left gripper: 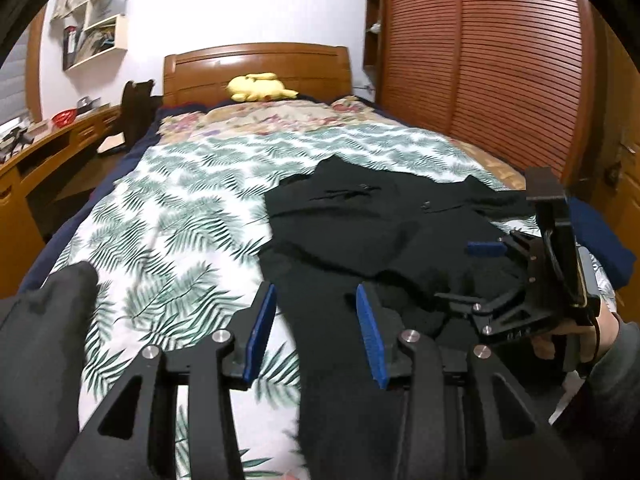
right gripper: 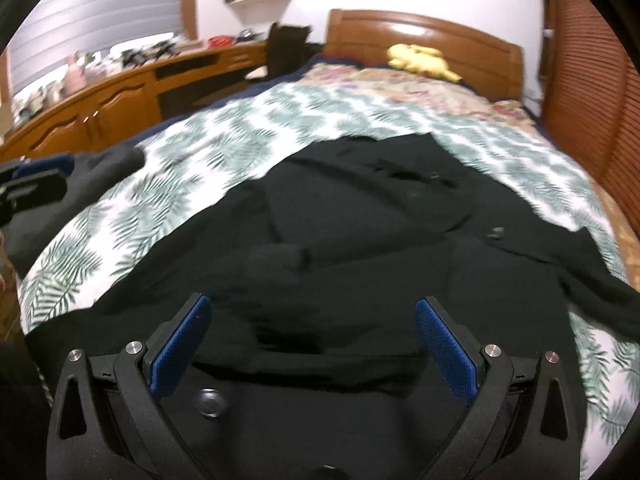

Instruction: Fold large clothes

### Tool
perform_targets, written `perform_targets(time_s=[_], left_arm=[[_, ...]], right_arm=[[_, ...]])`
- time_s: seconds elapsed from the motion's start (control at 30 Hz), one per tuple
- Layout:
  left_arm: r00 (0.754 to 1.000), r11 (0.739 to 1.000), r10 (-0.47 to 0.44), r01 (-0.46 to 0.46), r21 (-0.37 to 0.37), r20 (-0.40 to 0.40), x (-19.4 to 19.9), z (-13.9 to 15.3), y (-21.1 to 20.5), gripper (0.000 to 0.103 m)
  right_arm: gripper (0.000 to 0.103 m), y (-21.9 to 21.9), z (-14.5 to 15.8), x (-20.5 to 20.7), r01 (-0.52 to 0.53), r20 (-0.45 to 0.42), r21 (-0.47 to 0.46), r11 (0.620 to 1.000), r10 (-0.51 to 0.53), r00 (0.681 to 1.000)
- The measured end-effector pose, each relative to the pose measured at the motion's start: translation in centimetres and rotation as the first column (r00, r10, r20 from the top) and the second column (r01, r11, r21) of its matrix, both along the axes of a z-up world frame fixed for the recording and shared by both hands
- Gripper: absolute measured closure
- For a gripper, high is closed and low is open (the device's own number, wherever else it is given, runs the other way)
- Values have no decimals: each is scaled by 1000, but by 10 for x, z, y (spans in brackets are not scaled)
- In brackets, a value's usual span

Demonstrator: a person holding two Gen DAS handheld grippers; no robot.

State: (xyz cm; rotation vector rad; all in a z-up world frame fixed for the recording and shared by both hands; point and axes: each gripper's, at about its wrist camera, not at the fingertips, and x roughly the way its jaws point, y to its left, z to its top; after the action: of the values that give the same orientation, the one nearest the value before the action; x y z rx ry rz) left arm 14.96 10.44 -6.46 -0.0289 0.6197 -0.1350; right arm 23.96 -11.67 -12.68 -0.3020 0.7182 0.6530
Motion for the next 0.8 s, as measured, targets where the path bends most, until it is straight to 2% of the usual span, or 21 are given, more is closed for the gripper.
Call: perform_targets(time_s=[0.13,0.43,0.63,0.8], left_arm=[[999,999,36,-36,4,-10,-6,-9,14,62],[995,995,102,-102,-12,-18,-11,-18,34,62],[993,993,115,-116,-9,-9,-10,-19,35,61],[993,993,119,-119,-10,-14,-6,-21,36,61]], right_arm=[[0,14,-16,2,-15,-21,-38,999,15,1000],[4,16,-46,15,-15,-93,-74,997,8,996],[4,16,-52,16,-16,-99,-76,997,9,995],[20,16,-53,15,-35,-100,-80,996,27,995]])
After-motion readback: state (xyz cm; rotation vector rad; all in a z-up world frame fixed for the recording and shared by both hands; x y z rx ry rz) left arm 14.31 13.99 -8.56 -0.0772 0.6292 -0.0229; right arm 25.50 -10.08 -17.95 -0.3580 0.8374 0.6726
